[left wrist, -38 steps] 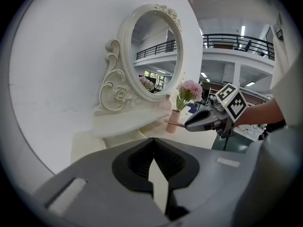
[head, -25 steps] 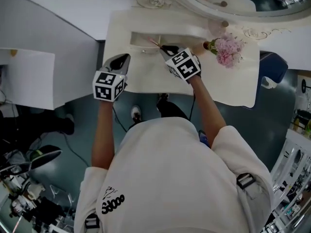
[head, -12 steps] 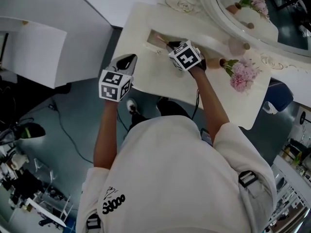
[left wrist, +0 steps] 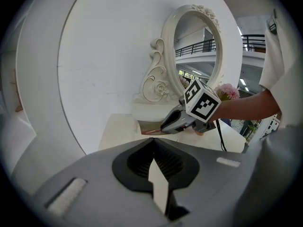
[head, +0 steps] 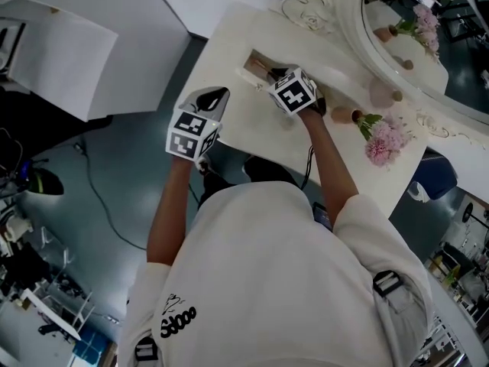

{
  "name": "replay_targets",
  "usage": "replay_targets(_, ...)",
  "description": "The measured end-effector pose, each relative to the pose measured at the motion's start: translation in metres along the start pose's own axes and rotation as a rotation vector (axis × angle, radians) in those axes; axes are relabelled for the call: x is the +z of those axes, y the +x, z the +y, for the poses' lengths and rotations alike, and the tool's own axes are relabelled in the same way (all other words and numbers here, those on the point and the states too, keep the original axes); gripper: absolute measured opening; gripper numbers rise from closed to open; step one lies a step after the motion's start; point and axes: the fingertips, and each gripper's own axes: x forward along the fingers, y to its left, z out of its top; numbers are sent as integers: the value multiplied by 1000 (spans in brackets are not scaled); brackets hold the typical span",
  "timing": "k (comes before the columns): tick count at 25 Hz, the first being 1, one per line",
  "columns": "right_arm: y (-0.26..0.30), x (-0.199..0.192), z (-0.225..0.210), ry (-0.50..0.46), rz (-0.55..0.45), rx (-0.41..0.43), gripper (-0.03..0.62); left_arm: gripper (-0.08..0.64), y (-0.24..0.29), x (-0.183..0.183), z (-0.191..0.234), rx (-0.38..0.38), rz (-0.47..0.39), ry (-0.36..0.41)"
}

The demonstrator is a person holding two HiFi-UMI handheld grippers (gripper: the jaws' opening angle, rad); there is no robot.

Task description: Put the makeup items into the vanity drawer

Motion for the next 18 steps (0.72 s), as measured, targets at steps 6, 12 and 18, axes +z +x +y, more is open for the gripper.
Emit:
replay_targets(6,1,6,-2,22,-40,22,75,19,-5,0,-5,-5,7,13)
replay_targets(12,-22,6,-7,52,-89,-44,84,19,-7,-2,-15,-32,15,38)
replay_targets(18,-55,-16,-6,116,-126,-119,83,20,2,0,-35,-101,12,72)
